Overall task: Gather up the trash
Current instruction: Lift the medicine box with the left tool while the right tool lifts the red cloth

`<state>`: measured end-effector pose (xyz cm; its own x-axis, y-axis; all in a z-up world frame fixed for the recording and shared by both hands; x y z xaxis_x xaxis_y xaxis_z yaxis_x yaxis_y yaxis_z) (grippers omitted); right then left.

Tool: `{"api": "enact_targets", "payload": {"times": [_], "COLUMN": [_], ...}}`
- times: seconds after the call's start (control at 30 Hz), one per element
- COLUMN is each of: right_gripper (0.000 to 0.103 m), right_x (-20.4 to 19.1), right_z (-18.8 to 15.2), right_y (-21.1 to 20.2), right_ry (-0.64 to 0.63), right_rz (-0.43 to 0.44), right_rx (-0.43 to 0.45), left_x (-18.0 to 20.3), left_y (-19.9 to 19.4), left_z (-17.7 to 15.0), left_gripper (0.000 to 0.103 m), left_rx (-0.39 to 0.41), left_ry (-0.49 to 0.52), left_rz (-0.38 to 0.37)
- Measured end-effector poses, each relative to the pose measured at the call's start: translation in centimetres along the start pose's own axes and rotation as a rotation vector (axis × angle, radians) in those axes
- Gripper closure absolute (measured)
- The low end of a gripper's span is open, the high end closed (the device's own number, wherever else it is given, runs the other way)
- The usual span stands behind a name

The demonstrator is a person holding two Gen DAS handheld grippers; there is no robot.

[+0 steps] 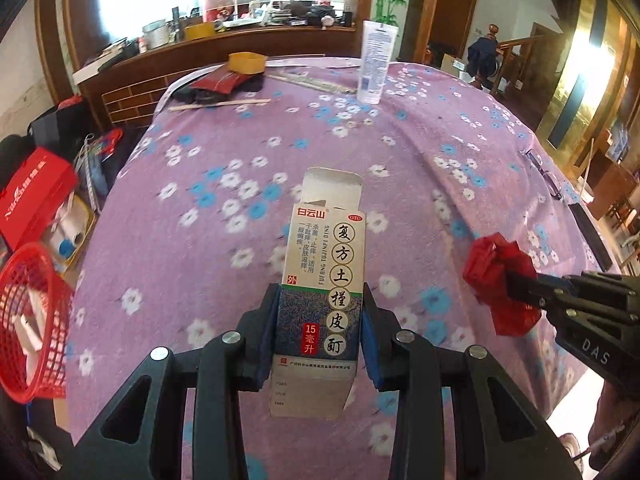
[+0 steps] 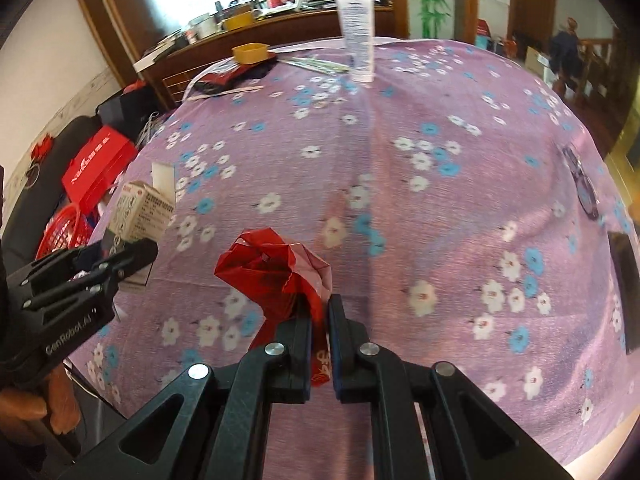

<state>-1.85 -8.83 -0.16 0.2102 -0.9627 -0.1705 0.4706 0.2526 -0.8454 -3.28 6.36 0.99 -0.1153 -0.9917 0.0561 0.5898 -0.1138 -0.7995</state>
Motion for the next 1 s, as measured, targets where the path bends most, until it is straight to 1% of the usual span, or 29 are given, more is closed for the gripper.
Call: {"api": "enact_targets", "payload": {"times": [0.43,0.73,1.0], "right_gripper": [0.095,0.095,0.095], "right_x": [-7.3,-12.0,-16.5], "right_z": [0.7,1.8,2.5], "right_y": [0.4,0.6,1.6], "right_ry": [-0.106,-0.166,-0.23], "right_rz": [0.026,0.071,0.121], "right_rx": [0.011,0.024,0.015], "left_x": [-6.2,-10.4,-15.1], "left_y": [-3.5,-5.8,-7.9], "left_z": [-1.3,-1.7,-2.4], "left_gripper": [0.068,0.068,0.068], "left_rx": [0.049,0.087,0.117], "left_ry": [-0.059,-0.107,-0.182], "left_rz": [0.055,0.097,0.159]}}
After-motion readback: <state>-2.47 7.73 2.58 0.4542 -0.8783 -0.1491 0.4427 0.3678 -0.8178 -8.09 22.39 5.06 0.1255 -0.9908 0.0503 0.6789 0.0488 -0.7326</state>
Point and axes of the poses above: each gripper's, at about its wrist camera, not at the fingertips, and y roughly the way its jaws point, x to its right, z to its top, the point moved 8 cm from there along y, roughly the way its jaws point
